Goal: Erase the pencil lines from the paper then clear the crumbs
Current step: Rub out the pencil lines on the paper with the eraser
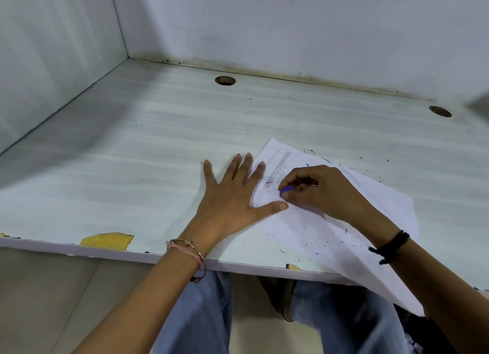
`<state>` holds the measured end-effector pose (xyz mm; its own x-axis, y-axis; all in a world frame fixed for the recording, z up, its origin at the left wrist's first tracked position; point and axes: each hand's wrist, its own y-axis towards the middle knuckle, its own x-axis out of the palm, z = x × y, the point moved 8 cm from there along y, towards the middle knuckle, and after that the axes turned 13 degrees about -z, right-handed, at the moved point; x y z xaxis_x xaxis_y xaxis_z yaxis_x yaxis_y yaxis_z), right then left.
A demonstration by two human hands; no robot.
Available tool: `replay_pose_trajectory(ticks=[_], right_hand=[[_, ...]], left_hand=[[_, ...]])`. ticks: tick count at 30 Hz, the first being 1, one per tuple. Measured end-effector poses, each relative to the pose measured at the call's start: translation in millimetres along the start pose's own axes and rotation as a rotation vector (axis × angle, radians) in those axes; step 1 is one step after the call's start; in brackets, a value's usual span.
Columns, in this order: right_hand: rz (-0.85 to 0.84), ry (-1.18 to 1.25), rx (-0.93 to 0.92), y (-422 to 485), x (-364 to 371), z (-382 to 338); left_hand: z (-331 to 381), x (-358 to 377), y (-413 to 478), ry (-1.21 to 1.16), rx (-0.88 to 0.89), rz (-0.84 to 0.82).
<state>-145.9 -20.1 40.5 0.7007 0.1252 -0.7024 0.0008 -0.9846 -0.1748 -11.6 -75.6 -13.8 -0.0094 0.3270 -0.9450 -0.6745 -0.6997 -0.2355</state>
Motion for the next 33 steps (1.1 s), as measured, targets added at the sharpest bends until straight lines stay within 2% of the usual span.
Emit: replay_pose_trajectory(ticks=[5,8,10,14,19,23,28,31,33], right_hand=[[-0.046,-0.063,-0.076,12.2,13.5,-22.6],[0.082,-0.177,-0.070,36.2,-10.2,-19.6],[0.106,-0.189,-0.034,44.6,-17.1,-18.5],[-0.105,-0.172,-0.081,35.0,14.2,-30.9],[0.003,-0.160,-0.017,49.3,-8.1,-20.5],[-0.167,-0.189,-0.053,38.5,15.8,-30.4],[-0.021,-0.178,0.000,47.9,-5.2,-23.2],[-0.185,-0.199,-0.046,37.0,22.5,-34.9],[-0.165,-0.192,-0.023,39.7,15.8,-29.1]], left_hand=[[-1.4,3.7,3.8,0.013,-0.005,-0.011],[-1.7,3.5,3.0,0.005,0.000,-0.011],[-2.1,3.1,3.2,0.001,-0.001,0.002],[-1.5,3.3,5.0,0.014,0.009,0.014],[-2.3,3.7,4.1,0.003,0.005,0.010],[-1.3,3.1,4.7,0.006,0.018,0.028],[-2.0,2.9,3.3,0.003,0.009,0.021],[-0.6,1.6,3.9,-0.006,0.027,0.027],[-1.5,2.2,3.3,-0.004,0.019,0.015]])
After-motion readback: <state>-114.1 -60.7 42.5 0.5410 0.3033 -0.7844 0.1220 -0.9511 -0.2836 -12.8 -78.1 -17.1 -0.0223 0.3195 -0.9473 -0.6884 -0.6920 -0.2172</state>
